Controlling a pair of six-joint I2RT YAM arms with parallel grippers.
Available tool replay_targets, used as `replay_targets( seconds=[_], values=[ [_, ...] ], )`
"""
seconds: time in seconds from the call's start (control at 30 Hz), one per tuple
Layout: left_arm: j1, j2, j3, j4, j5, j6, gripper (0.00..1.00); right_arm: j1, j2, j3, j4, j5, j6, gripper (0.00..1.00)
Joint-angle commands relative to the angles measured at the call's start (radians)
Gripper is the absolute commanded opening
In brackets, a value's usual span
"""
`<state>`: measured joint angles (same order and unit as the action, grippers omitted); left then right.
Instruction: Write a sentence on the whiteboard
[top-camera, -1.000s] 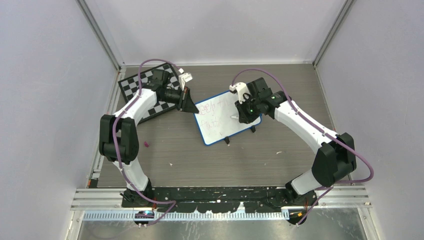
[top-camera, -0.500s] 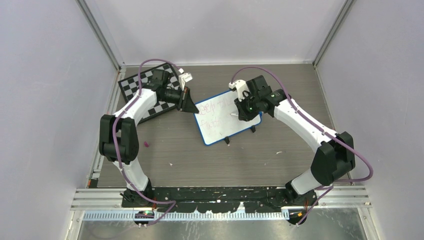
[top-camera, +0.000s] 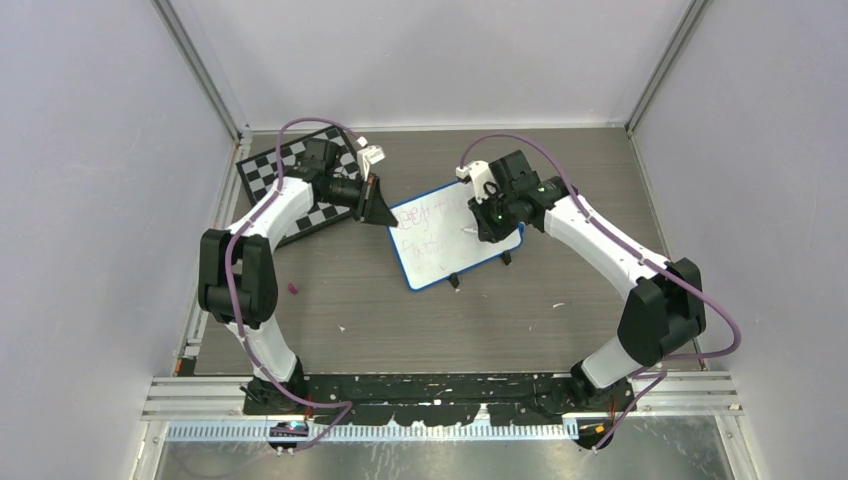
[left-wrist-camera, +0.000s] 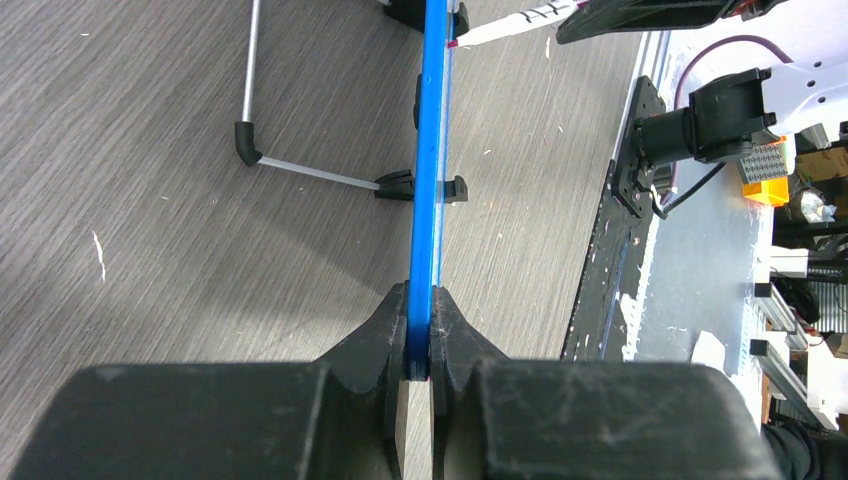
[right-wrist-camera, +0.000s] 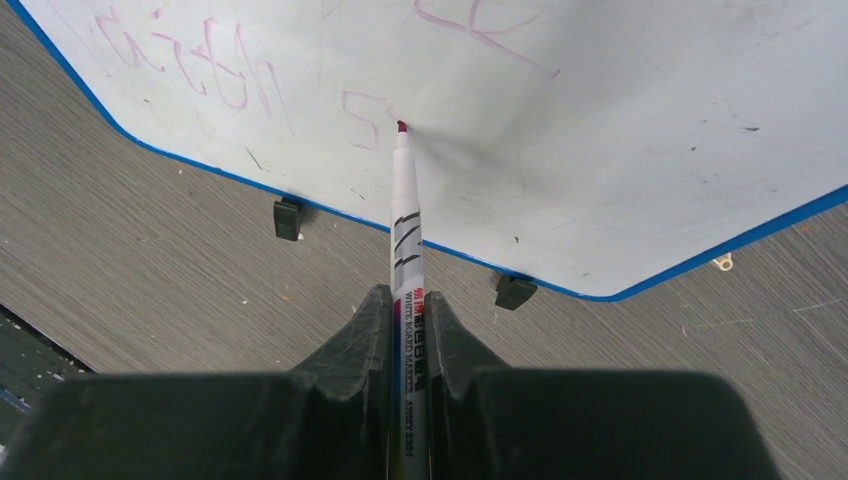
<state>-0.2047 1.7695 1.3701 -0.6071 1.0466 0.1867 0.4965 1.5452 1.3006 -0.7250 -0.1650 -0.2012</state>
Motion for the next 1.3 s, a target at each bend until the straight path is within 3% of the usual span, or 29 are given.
replay_targets(
  seconds=[0.0, 0.27, 0.57, 1.27],
  values=[
    [-0.012, 0.005, 0.008, -0.01, -0.04, 0.028, 0.0, -0.024, -0.03, 0.009, 0.055, 0.094, -0.009, 0.0],
    [-0.012, 0.004, 0.009, -0.01, -0.042, 0.028, 0.0, -0.036, -0.042, 0.014, 0.053, 0.092, -0.006, 0.0],
    [-0.012, 0.004, 0.01, -0.01, -0.04, 0.027, 0.0, -0.037, -0.074, 0.034, 0.031, -0.038, -0.015, 0.0],
    [-0.012, 0.011, 0.01, -0.011, -0.045, 0.035, 0.0, -0.037, -0.019, -0.009, 0.046, -0.022, -0.02, 0.0]
  ],
)
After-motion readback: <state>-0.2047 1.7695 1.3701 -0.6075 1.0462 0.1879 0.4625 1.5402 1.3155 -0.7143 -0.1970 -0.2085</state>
